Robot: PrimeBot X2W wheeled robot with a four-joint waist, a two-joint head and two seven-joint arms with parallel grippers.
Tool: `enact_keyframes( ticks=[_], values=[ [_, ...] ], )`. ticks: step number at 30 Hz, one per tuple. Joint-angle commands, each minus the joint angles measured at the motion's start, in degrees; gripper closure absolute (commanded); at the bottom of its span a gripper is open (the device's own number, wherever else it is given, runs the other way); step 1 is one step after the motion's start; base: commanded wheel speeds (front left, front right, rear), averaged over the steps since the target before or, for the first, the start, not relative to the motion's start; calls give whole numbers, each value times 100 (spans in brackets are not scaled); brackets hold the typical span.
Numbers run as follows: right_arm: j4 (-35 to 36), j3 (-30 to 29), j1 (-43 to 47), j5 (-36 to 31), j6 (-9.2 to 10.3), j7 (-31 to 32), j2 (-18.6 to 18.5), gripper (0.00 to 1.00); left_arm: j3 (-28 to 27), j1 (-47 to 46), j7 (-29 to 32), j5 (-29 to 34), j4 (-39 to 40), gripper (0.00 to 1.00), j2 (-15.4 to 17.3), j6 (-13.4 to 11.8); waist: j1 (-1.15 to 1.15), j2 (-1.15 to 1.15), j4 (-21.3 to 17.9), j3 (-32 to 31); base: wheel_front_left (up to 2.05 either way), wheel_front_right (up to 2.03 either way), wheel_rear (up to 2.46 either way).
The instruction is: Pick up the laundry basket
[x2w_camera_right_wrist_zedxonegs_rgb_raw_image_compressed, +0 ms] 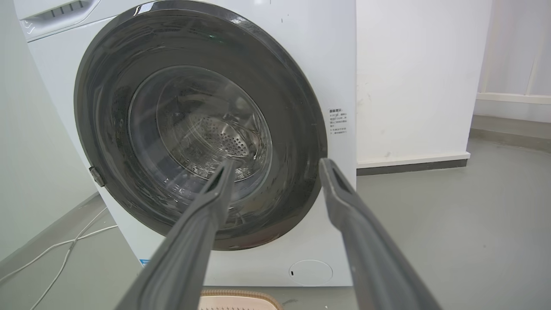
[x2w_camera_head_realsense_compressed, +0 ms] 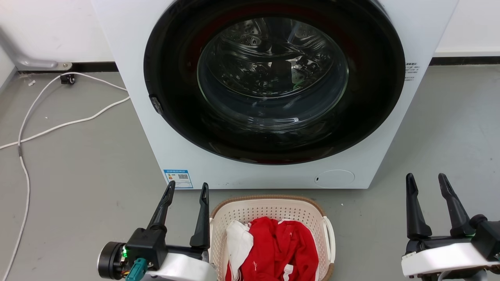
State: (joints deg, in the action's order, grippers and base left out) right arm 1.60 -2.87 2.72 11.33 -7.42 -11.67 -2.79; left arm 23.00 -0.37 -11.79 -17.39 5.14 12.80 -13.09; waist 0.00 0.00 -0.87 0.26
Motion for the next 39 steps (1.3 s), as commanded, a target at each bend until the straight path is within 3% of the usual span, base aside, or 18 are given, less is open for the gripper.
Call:
enact_keyframes(
  ticks=[1,16,28,39],
  values=[
    [68,-4,40,-134,-11,-59,-16,0,-63,49,-51,104,68,0,-40,50,0,0,-4,3,0,0,0],
    [78,-23,103,-566,-6,-224,-16,0,-424,298,-220,772,-15,0,-400,369,0,0,-1,-1,0,0,0],
    [-72,-75,124,-665,-6,-352,-15,0,-887,524,-340,1271,-142,0,-758,1003,0,0,-4,-18,0,0,0],
    [-132,-87,86,-648,-6,-353,-15,0,-1083,543,-343,1461,-252,0,-891,1227,0,0,-19,-36,0,0,0]
  ],
)
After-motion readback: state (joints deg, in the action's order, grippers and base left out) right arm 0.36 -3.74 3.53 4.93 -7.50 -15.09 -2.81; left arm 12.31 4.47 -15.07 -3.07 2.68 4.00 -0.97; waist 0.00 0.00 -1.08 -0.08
